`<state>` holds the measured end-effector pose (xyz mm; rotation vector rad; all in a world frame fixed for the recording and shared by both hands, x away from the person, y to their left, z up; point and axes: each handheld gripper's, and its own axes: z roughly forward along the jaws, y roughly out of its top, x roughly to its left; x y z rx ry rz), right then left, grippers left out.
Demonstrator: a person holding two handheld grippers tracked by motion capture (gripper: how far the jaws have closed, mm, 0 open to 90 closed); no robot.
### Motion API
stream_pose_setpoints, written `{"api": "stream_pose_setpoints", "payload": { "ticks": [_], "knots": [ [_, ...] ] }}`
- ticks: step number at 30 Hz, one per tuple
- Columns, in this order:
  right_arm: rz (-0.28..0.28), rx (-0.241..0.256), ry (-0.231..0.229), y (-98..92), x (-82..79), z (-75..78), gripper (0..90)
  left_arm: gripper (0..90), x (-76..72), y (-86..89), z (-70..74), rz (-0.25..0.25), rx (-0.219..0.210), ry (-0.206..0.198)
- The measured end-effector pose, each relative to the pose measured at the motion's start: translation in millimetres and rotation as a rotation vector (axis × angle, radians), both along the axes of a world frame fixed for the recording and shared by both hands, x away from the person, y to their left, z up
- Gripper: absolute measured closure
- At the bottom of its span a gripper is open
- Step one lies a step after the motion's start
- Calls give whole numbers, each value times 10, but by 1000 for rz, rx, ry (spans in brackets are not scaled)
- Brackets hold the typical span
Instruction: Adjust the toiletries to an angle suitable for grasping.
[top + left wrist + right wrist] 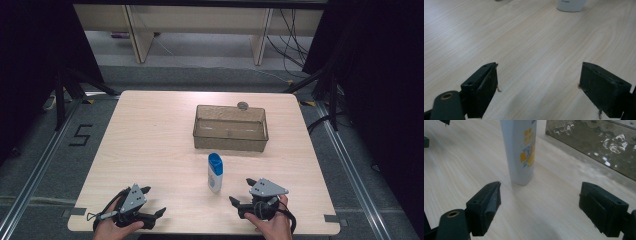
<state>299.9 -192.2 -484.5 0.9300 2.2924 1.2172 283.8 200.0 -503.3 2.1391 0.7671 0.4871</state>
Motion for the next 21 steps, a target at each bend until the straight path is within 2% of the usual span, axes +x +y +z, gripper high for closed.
{"api": "stream_pose_setpoints", "payload": {
  "ticks": [3,8,9,16,17,18,19,21],
  "knots": [
    [15,-2,-3,20,10,0,189,148,-6,-1,3,4,1,-1],
    [6,9,-6,30,17,11,188,148,-10,-12,-5,-1,-22,5],
    [13,-4,-17,42,27,14,187,148,-9,-14,-5,2,-24,5],
    [24,6,-18,101,44,27,187,148,-9,-14,-5,1,-24,5],
    [21,12,-18,115,51,32,187,148,-7,-6,1,3,-2,0],
    [20,17,-8,126,52,34,187,148,-7,-6,2,4,-3,0],
    [29,8,-23,133,68,30,187,148,-6,-6,2,6,-4,1],
    [30,9,-19,153,79,28,187,148,-8,-6,3,4,-4,0]
  ]
}}
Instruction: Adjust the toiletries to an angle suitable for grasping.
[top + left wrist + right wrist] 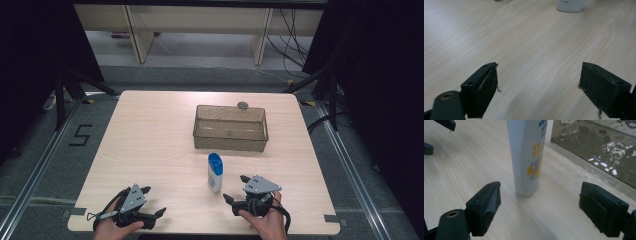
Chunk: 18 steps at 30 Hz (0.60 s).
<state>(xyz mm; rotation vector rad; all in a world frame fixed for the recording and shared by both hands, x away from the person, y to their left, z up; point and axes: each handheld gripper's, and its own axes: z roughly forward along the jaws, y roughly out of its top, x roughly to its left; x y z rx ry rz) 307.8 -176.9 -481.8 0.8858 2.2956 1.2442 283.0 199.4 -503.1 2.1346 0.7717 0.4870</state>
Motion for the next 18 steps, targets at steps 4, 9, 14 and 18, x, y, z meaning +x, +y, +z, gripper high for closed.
{"api": "stream_pose_setpoints", "payload": {
  "ticks": [4,9,14,18],
  "knots": [
    [16,3,11,45,19,5,187,148,0,-1,1,1,-1,0],
    [17,-5,-4,79,42,8,187,148,-3,-6,-2,-1,-10,3],
    [17,0,-4,105,60,9,187,148,0,-1,1,0,-3,1],
    [21,5,-6,122,73,16,187,148,-8,-16,-4,5,-26,2]
  ]
}}
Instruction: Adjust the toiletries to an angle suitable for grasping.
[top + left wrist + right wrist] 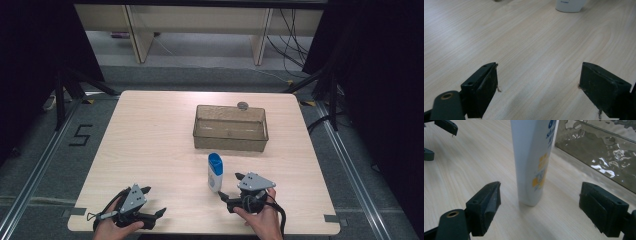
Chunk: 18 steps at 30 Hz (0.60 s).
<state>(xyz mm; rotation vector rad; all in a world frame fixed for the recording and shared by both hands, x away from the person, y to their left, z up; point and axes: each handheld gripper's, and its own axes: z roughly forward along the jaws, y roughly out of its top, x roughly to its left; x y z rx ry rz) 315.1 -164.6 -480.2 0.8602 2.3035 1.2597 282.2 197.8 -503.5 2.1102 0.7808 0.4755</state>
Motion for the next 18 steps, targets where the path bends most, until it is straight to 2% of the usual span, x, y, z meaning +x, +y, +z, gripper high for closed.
{"api": "stream_pose_setpoints", "payload": {
  "ticks": [2,3,4,5,6,9,12,13,17,18],
  "knots": [
    [1,1,-2,7,-1,4,187,148,-3,-5,-3,2,-10,2],
    [-4,5,7,15,-11,13,187,148,4,12,6,-6,18,0],
    [10,4,-13,27,-5,27,187,148,7,15,7,-6,26,-1],
    [10,4,-13,27,-5,27,187,148,7,15,7,-6,26,-1],
    [10,8,-2,47,-4,30,187,148,0,-1,-2,-1,2,1],
    [10,16,6,58,3,33,187,148,1,-1,-2,0,1,1],
    [13,17,-16,77,36,45,186,148,7,-3,-13,-4,-3,-1],
    [9,19,-11,87,38,47,186,148,2,-10,-12,0,-13,1],
    [17,21,-11,109,68,47,183,148,-1,-7,-8,-1,-10,4],
    [14,27,2,137,70,48,183,148,3,-5,-11,-5,-14,8]
  ]
}}
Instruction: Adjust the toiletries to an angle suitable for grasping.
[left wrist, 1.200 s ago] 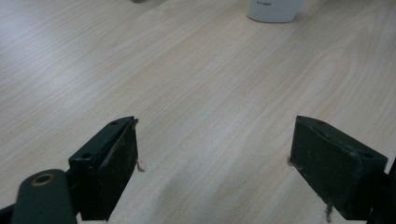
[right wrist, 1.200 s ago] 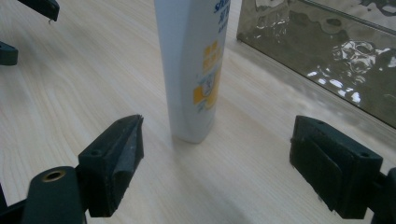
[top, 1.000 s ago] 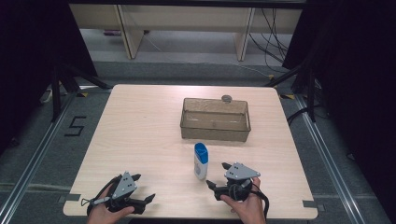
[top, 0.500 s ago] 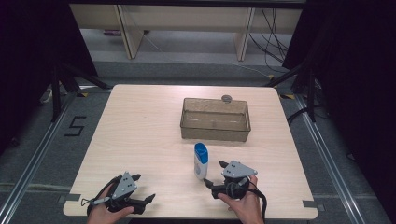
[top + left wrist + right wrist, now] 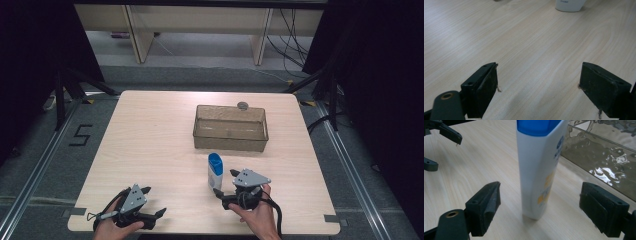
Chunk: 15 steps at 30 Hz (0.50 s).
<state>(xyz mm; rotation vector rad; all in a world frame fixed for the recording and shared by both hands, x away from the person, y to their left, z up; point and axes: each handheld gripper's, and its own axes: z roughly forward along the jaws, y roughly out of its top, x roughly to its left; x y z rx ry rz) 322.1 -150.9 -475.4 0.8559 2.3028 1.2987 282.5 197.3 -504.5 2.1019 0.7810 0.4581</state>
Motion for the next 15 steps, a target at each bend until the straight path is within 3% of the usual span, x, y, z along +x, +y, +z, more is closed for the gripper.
{"api": "stream_pose_setpoints", "payload": {
  "ticks": [1,2,8,15],
  "knots": [
    [0,0,0,0,0,0,183,148,0,0,0,0,0,0],
    [7,-8,-15,7,20,1,183,148,0,13,13,-2,27,-5],
    [-16,14,-8,65,99,17,186,148,-3,4,7,5,14,-7],
    [6,44,11,109,190,8,195,148,1,0,0,0,1,1]
  ]
}}
